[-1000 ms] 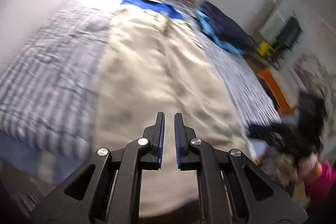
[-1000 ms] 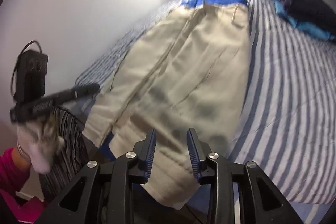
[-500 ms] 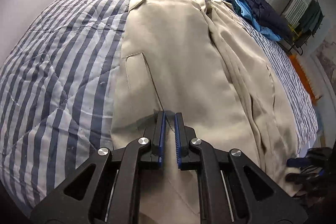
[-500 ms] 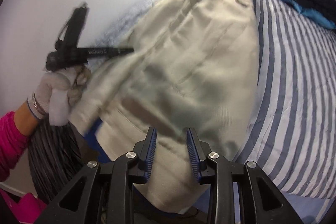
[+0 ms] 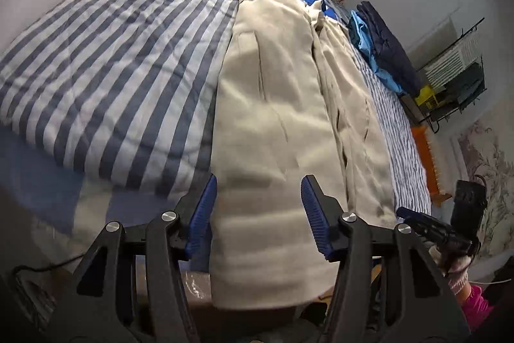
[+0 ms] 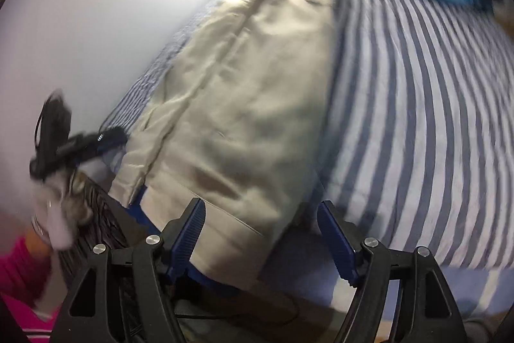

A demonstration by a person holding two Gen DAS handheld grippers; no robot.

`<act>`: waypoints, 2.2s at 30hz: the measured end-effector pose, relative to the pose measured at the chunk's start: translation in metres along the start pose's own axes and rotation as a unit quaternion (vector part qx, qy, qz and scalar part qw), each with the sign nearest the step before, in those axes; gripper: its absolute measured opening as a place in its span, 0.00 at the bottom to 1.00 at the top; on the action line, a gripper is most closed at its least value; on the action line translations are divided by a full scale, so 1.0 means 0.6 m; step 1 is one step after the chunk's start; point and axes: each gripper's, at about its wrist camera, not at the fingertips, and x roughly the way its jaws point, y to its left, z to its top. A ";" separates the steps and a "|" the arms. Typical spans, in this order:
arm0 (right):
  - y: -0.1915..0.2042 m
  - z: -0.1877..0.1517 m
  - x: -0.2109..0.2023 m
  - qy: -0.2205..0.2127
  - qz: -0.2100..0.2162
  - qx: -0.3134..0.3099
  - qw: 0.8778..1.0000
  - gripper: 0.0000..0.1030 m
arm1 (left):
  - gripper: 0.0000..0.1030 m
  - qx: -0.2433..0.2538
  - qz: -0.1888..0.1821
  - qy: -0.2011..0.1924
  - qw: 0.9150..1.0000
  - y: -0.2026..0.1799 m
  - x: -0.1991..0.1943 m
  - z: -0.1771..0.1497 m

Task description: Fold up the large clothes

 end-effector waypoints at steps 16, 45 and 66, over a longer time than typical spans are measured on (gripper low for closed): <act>-0.030 -0.028 0.041 0.028 0.156 0.103 0.982 0.61 | 0.50 -0.036 -0.031 0.027 0.999 -0.001 -0.021 -0.079; 0.002 -0.033 0.081 0.064 0.193 0.091 0.975 0.21 | 0.17 -0.064 -0.036 0.074 0.995 -0.006 -0.002 -0.097; 0.040 0.149 -0.007 -0.043 0.228 0.076 0.970 0.08 | 0.13 -0.006 -0.125 -0.019 0.992 -0.122 -0.045 0.125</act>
